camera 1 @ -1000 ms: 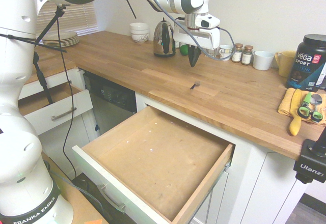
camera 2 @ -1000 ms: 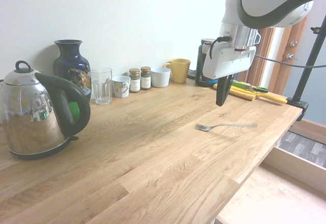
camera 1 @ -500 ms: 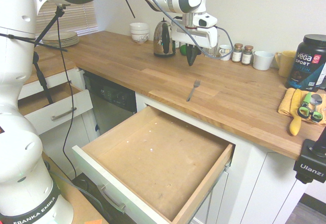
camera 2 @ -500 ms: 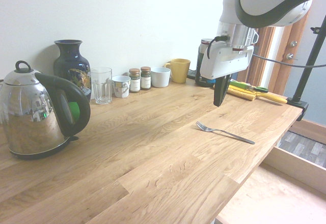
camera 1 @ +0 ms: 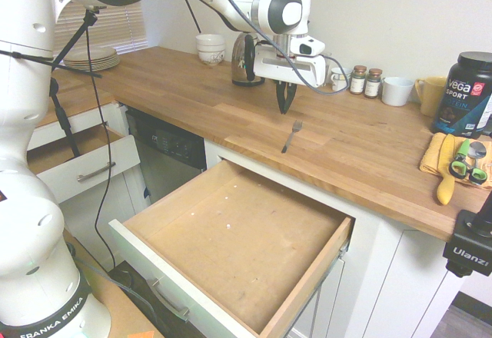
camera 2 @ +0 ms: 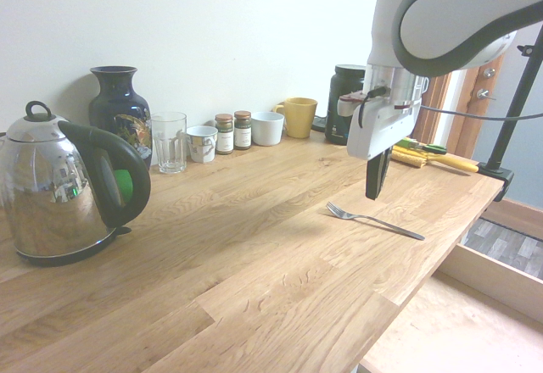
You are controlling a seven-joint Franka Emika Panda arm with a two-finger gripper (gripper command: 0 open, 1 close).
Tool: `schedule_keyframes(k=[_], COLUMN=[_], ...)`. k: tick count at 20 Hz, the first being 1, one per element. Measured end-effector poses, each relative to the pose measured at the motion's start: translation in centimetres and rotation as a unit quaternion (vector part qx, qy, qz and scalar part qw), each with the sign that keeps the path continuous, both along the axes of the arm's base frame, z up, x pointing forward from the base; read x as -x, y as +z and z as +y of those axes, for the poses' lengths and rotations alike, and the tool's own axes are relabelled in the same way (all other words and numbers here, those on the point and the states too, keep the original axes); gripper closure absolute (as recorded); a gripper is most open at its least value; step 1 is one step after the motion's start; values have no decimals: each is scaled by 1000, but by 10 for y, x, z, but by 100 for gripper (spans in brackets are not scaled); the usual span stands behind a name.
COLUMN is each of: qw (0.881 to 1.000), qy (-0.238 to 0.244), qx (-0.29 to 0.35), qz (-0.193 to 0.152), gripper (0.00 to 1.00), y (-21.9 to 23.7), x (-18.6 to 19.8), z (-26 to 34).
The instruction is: Put fork in the drawer
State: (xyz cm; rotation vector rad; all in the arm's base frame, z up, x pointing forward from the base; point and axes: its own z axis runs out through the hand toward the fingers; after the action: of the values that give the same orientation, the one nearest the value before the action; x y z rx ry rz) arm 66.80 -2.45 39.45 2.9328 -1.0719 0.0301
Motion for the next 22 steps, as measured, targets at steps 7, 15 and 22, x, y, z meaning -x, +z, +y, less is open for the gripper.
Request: schedule_keyframes(k=[7,15,22], qw=[1000,1000,1000], qy=[-3,-2,-5], qx=[10,10,12], qz=[6,6,9], gripper=[0,0,0], y=[-20,-34,-49], x=[0,-4,-10], z=[-13,-12,-17])
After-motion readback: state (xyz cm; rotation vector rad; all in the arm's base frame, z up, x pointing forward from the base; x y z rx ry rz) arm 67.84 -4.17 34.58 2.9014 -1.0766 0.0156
